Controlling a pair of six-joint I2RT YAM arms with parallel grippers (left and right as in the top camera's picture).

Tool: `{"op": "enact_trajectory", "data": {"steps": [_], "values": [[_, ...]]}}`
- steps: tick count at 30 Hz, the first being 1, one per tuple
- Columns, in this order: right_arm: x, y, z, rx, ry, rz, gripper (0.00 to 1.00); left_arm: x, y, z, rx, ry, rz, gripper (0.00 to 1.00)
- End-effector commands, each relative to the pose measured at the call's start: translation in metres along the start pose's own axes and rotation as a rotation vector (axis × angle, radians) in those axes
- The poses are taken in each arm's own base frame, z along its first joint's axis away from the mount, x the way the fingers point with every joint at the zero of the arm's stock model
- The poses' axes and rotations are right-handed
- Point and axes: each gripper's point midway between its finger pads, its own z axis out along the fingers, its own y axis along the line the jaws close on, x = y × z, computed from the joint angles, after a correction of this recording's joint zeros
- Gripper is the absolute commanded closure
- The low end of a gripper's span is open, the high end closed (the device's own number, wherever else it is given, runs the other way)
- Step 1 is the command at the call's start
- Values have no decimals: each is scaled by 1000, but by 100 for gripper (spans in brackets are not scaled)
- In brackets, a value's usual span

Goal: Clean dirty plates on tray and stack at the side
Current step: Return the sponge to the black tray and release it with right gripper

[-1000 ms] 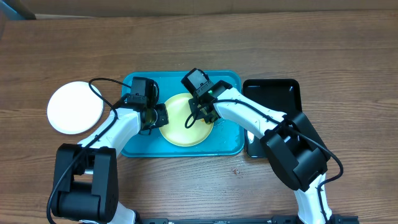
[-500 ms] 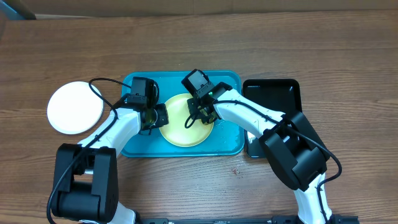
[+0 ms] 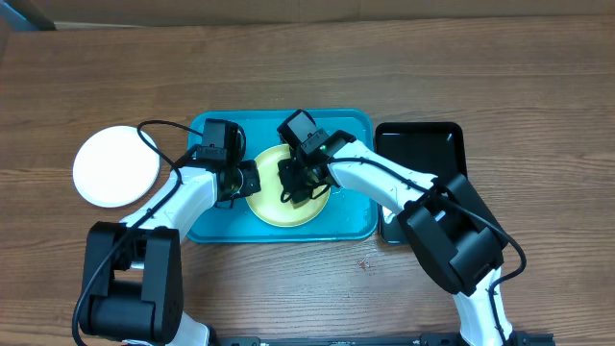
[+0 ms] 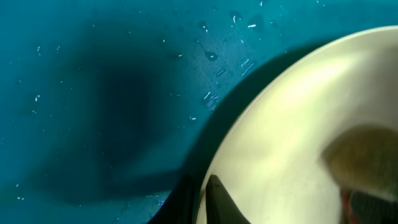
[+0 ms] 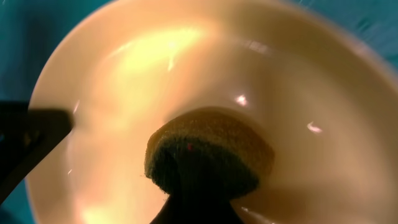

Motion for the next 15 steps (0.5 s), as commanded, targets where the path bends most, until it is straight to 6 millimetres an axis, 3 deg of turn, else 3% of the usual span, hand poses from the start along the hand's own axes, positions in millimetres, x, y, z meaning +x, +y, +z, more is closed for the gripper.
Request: {"op": "enact_trajectory", "data": {"steps": [1,4,6,10,15], "values": [[-28,19,-34,-179,-19,27,96,0,-5,3,12,6,17,90],[-55,31,-84,-361,-70,11,96,0,-5,3,12,6,17,89],[-67,25,-115,-439,-102,22,96,0,-5,3,12,6,17,89],[-70,-27,-156,-399,-123,98,96,0,-5,3,12,6,17,87],[-35,-129,-172,-161,-27,267,96,0,-5,3,12,6,17,84]]}}
